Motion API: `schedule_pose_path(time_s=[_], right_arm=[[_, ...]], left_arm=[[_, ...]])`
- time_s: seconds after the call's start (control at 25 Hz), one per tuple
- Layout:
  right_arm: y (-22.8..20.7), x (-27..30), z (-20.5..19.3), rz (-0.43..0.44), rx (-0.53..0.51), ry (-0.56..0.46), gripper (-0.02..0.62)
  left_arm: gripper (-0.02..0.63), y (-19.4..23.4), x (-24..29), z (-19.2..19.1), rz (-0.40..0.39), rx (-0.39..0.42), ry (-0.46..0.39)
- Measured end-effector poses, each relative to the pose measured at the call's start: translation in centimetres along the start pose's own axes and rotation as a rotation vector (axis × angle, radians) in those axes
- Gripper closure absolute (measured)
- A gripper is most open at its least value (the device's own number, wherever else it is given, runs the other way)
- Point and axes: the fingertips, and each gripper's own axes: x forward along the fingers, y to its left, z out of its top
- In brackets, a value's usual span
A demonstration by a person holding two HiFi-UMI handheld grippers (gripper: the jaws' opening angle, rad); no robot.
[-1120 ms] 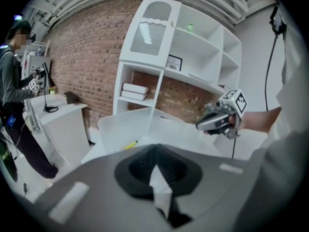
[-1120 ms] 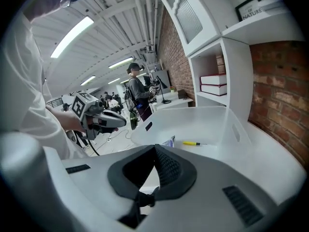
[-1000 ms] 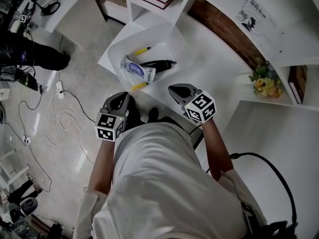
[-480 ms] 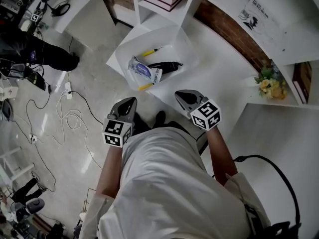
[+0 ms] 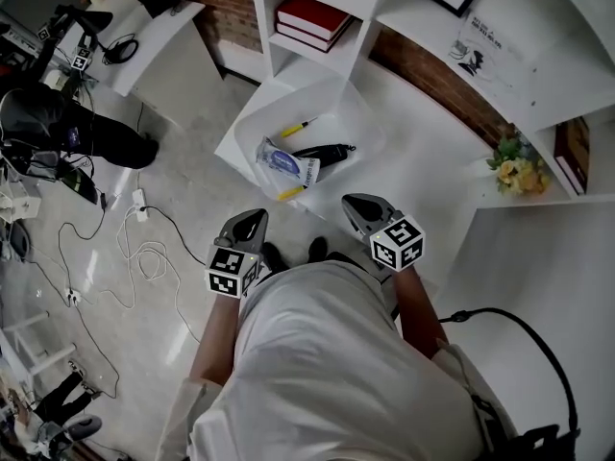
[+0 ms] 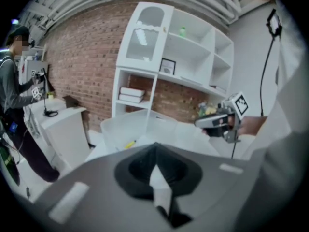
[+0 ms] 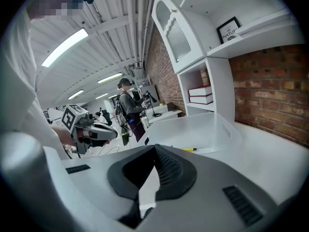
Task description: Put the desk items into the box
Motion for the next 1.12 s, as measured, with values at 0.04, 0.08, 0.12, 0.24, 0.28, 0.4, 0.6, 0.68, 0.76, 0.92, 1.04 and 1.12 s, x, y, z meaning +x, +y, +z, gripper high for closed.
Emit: schedule_pose_path(time_s=[0.04,0.08,0.12,0.24,0.28,0.4,0.6,0.68,0.76,0.92,1.04,1.12], right_arm=[[0.1,0.1,0.0,-0.002,0.002,-0.005,0.594],[0.2,0.3,0.1,-0.004,0.002,-0.007,0.594],[0.3,0.4,0.1,-0.005,-0.001,-0.006,0.594],[0.7,0.8,0.3,-0.010,-0.016,0.001,0.594],[0.8,0.9,0.3,-0.013,-0.017,0.002,0.594],[0.8,0.9,0.4,-0.023,-0.011,0.000,0.594],[1.0,1.1,0.5,-0.030,0.002,0.001,0.594],[1.0,1.2,0.4,-0.031,0.008,0.002,0.594],[1.1,1.4,0.5,-0.031,0.008,0.000,0.594],[1.4,1.6,0.7,-0.033,0.004,-0.001,0.594],[1.4,1.7,0.8,-0.031,0.005,-0.004,0.594],[1.6,1.8,0.7,-0.029,0.008,-0.003,0.594]], left_arm=[[0.603,0.2,-0.1,0.1,-0.001,0.000,-0.003],[0.603,0.3,-0.1,0.2,-0.003,0.002,-0.006],[0.603,0.4,-0.2,0.3,-0.005,0.004,-0.010],[0.603,0.8,-0.4,0.5,-0.016,0.012,-0.015],[0.603,0.9,-0.5,0.5,-0.020,0.013,-0.015],[0.603,1.1,-0.6,0.4,-0.030,0.013,-0.013],[0.603,1.2,-0.6,0.5,-0.046,0.011,-0.013],[0.603,1.2,-0.5,0.5,-0.047,0.005,-0.012],[0.603,1.3,-0.4,0.5,-0.048,0.002,-0.015],[0.603,1.6,-0.6,0.7,-0.051,-0.004,-0.026],[0.603,1.8,-0.5,0.8,-0.053,-0.020,-0.033],[0.603,1.9,-0.6,0.8,-0.053,-0.025,-0.034]])
